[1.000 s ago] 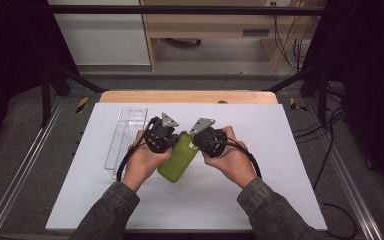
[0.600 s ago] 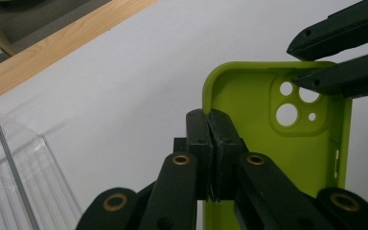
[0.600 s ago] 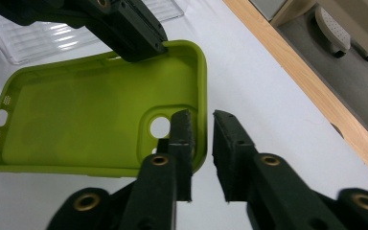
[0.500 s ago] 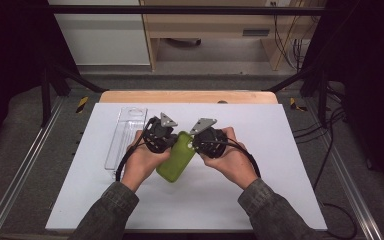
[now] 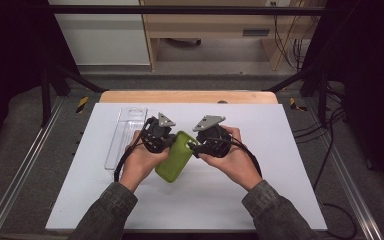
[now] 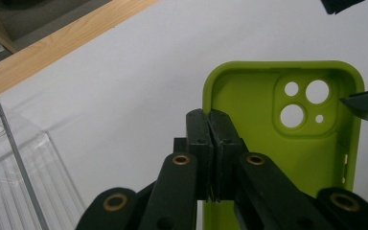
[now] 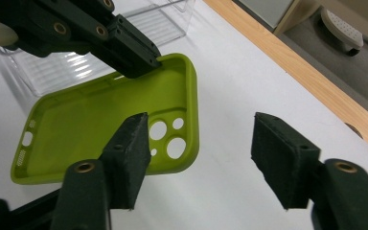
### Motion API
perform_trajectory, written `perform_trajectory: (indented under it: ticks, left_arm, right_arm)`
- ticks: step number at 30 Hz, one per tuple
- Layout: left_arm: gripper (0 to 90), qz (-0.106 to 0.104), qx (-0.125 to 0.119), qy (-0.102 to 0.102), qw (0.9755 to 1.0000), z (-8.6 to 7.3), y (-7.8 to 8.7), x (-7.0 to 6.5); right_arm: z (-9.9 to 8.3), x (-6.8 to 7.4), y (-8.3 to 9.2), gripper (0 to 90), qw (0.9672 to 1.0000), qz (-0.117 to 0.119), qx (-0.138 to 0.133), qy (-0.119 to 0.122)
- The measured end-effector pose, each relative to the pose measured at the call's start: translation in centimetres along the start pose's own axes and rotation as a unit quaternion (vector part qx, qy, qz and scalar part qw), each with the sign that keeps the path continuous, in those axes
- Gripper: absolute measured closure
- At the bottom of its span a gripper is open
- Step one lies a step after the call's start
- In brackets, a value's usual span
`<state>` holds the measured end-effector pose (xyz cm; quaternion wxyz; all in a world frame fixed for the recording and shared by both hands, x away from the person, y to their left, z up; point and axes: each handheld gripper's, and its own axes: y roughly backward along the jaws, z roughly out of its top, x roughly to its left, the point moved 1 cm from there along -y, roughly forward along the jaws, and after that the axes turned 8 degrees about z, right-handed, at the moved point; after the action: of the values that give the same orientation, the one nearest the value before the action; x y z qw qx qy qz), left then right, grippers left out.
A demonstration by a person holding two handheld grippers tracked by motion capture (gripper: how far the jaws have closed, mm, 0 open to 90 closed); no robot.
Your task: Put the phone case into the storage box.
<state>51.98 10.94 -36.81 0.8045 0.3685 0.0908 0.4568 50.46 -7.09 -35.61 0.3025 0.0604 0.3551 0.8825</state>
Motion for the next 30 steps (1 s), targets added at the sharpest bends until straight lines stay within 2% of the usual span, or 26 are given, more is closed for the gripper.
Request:
perform_trajectory:
  ticks: [8, 11, 19, 27, 30]
  left_arm:
    - [87.6, 0.000, -0.001, 0.002, 1.0000, -0.1, 0.1, 0.1]
    - [87.6, 0.000, -0.002, 0.002, 1.0000, -0.1, 0.2, 0.1]
    - [87.6, 0.005, -0.006, 0.000, 1.0000, -0.3, 0.5, 0.3]
    - [87.6, 0.006, -0.012, 0.002, 0.9999, -0.3, 0.8, 0.5]
    - [87.6, 0.006, -0.013, 0.004, 0.9999, -0.3, 0.8, 0.5]
  right_arm:
    - [-0.2, -0.3, 0.6, 26.1, 0.9996, 0.012, -0.025, -0.001]
    - [-0.4, -0.4, 0.8, 25.2, 0.9992, 0.015, -0.036, -0.002]
    - [-0.9, -1.4, 1.8, 16.4, 0.9971, 0.024, -0.068, -0.026]
    - [-1.6, -2.5, 3.1, 9.2, 0.9929, 0.006, -0.108, -0.050]
    - [-1.9, -2.8, 3.5, 7.7, 0.9918, 0.001, -0.117, -0.050]
